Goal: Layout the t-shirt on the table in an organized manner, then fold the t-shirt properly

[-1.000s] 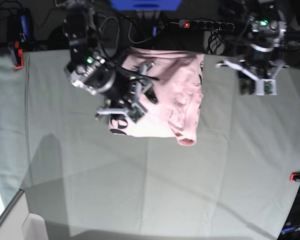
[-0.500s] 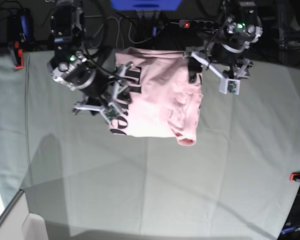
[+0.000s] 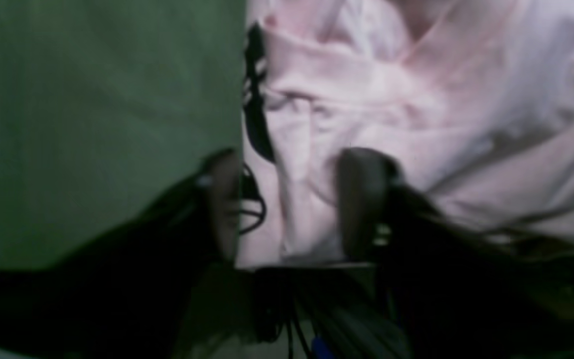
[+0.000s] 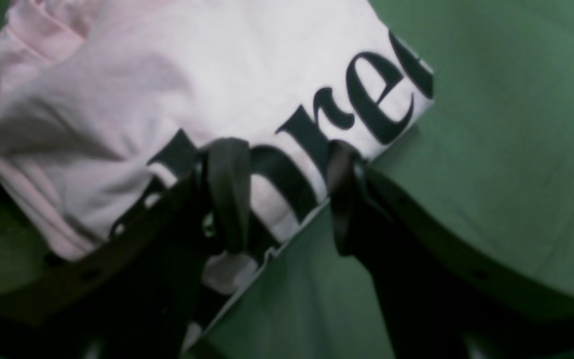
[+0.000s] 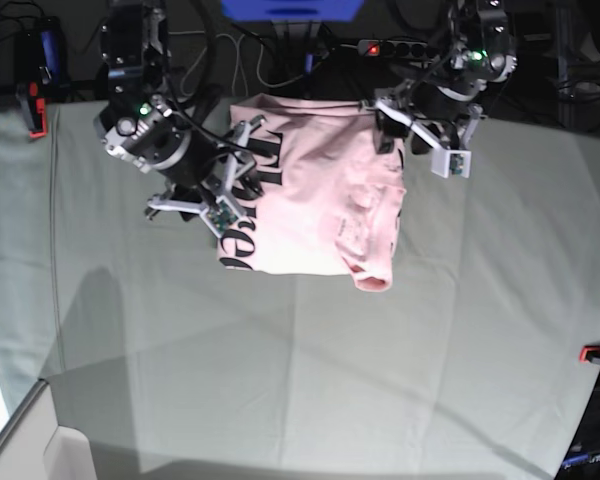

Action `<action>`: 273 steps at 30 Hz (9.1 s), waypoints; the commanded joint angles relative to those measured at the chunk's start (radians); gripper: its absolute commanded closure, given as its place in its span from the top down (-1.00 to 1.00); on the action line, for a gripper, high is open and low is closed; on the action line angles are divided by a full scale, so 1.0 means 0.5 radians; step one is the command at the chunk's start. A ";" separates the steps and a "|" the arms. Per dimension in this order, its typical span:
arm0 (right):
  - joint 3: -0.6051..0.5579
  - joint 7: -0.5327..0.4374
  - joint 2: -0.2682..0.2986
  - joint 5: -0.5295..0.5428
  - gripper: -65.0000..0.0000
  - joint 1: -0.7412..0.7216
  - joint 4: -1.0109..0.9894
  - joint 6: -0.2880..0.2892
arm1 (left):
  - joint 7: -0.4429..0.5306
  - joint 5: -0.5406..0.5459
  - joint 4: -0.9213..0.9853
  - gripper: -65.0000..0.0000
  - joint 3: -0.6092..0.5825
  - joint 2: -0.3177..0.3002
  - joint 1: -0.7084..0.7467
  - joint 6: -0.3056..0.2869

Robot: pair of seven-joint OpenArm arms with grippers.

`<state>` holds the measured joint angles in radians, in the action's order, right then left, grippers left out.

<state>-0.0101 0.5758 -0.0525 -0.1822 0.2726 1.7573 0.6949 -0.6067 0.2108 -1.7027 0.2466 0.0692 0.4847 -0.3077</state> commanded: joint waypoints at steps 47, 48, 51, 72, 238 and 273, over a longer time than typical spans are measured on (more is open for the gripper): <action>-0.003 -0.042 -0.007 0.031 -0.28 0.033 0.041 0.007 | 0.027 0.019 -0.116 -1.00 0.144 -0.002 0.189 -0.009; -0.003 -0.042 -0.007 0.031 -0.28 0.033 0.041 0.007 | 0.030 0.019 -0.091 -1.00 0.144 -0.002 0.183 -0.009; -0.003 -0.042 -0.010 0.031 -0.28 0.033 0.047 0.007 | 0.030 0.019 -0.036 -1.00 0.147 -0.002 0.149 -0.009; 0.194 -0.048 -0.007 0.031 -1.00 0.082 -0.156 0.007 | 0.034 0.019 0.041 -1.00 0.147 -0.002 0.103 -0.009; 1.937 -0.199 -0.105 0.028 -1.00 0.043 0.173 0.007 | 0.973 0.003 2.511 -0.98 -3.033 0.176 -2.886 -0.423; 2.520 -0.199 -0.209 0.028 -1.00 -0.013 -0.051 0.007 | -0.022 0.000 0.565 -0.97 -0.246 -0.517 -1.281 -0.420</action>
<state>1.2438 0.4980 -0.1684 -0.1802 0.2619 1.7145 0.7029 -0.6392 0.1848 -1.3991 0.1272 -0.1963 -0.1463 -0.4995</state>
